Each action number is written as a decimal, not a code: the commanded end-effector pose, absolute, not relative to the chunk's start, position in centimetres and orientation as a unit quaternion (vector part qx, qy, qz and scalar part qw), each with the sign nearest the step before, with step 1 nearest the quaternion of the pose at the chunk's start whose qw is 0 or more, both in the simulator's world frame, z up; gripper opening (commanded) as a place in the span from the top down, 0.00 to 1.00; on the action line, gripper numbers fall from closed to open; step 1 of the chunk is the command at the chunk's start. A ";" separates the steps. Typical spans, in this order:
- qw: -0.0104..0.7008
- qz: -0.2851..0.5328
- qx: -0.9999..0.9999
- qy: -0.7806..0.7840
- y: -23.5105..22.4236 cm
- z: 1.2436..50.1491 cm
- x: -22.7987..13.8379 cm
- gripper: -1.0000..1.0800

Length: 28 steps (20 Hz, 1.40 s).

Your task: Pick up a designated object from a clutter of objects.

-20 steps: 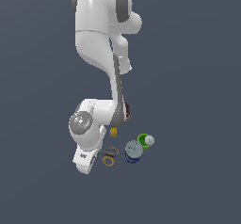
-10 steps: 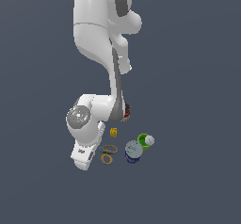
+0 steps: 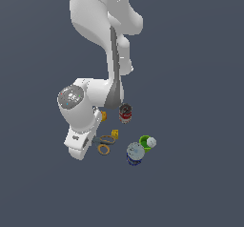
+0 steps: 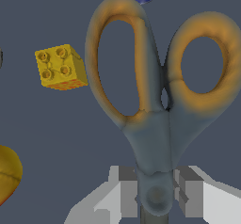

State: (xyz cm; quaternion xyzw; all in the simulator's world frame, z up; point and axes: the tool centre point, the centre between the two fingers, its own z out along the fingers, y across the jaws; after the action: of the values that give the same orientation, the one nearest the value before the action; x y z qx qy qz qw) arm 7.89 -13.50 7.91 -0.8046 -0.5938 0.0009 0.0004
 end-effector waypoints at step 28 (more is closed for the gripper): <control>0.001 -0.001 -0.805 -0.594 -20.9 33.9 -7.4 1.00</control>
State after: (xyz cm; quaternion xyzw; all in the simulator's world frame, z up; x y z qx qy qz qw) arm -6.50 -20.56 32.42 -0.8049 -0.5934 -0.0011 0.0003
